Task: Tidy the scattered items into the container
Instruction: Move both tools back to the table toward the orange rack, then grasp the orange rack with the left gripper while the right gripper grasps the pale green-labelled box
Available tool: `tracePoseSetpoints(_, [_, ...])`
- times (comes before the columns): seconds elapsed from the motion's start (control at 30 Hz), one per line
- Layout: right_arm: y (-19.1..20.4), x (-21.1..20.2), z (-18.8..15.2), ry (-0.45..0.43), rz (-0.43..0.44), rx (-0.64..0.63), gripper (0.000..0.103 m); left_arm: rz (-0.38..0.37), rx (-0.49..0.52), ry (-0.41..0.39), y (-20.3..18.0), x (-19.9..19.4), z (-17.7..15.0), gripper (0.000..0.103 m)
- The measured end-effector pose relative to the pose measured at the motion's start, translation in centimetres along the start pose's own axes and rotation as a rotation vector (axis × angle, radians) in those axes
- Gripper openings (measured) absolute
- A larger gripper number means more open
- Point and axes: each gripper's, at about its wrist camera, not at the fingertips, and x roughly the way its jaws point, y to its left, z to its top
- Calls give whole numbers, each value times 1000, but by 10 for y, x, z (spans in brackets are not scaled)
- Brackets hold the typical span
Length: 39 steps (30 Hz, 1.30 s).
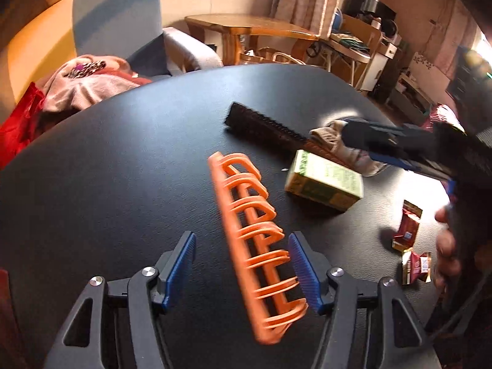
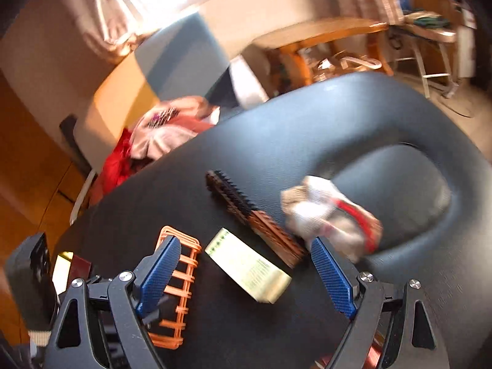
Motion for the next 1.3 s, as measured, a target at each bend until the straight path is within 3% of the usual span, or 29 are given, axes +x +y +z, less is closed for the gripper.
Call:
tracePoseSetpoints(0.23, [15, 33, 1, 74, -38, -65, 88, -5, -53, -5, 27, -8, -17, 55])
tracePoseSetpoints(0.5, [35, 28, -34, 163, 38, -119, 88, 5, -71, -9, 39, -19, -36, 54])
tracePoseSetpoints(0.63, [43, 30, -62, 226, 77, -119, 89, 11, -99, -8, 51, -34, -58, 54])
tracePoseSetpoints(0.77, [51, 19, -77, 233, 100, -119, 87, 11, -138, -5, 66, -49, -80, 54])
tracePoseSetpoints(0.9, [46, 2, -71, 116, 14, -64, 87, 5, -174, 3, 81, -62, -97, 54])
tracePoseSetpoints(1.0, [47, 8, -66, 81, -71, -59, 85, 9, -173, -11, 88, -68, -104, 56])
tracePoseSetpoints(1.13, [55, 30, -65, 109, -163, -65, 79, 3, -155, -39, 90, -76, -107, 62])
tracePoseSetpoints(1.3, [56, 48, -55, 120, -244, -42, 78, 11, -64, -41, 81, -73, -95, 66])
